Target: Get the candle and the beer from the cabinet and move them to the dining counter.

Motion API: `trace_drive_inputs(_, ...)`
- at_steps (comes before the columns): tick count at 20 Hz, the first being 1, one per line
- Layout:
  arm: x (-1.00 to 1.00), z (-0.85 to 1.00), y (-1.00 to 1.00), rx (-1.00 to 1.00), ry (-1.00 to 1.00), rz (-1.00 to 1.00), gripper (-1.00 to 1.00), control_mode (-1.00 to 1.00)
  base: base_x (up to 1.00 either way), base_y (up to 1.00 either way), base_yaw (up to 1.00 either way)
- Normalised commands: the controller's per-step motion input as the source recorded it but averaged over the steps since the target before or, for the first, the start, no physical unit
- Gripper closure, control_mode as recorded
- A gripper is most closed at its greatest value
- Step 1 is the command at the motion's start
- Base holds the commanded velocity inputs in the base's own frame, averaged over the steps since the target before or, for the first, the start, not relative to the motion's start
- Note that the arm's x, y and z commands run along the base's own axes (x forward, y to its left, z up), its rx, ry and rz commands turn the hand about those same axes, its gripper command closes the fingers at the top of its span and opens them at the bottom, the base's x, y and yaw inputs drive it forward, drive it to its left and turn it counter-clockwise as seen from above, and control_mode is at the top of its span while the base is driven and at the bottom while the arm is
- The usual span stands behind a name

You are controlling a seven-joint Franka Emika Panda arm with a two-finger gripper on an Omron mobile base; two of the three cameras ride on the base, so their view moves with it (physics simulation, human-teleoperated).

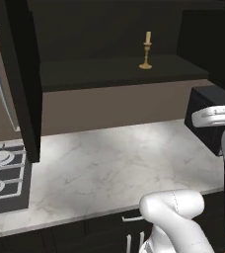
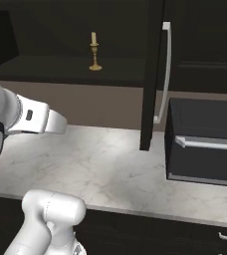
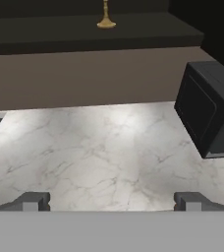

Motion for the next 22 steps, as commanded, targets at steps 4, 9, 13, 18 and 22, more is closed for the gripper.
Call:
trace_drive_inputs(4,0.0,0.0,0.0,0.0,0.0,0.0,-1.0,1.0,0.17,0.0,0.04)
trace_drive_inputs(9,0.0,0.0,0.0,0.0,0.0,0.0,-1.0,1.0,0.21,0.0,0.17)
trace_drive_inputs(13,0.0,0.0,0.0,0.0,0.0,0.0,-1.0,1.0,0.2,0.0,0.13)
trace_drive_inputs(18,0.0,0.0,0.0,0.0,0.0,0.0,-1.0,1.0,0.01,0.0,0.02)
trace_drive_inputs(22,0.0,0.0,0.0,0.0,0.0,0.0,-1.0,-1.0,0.0,0.0,0.0)
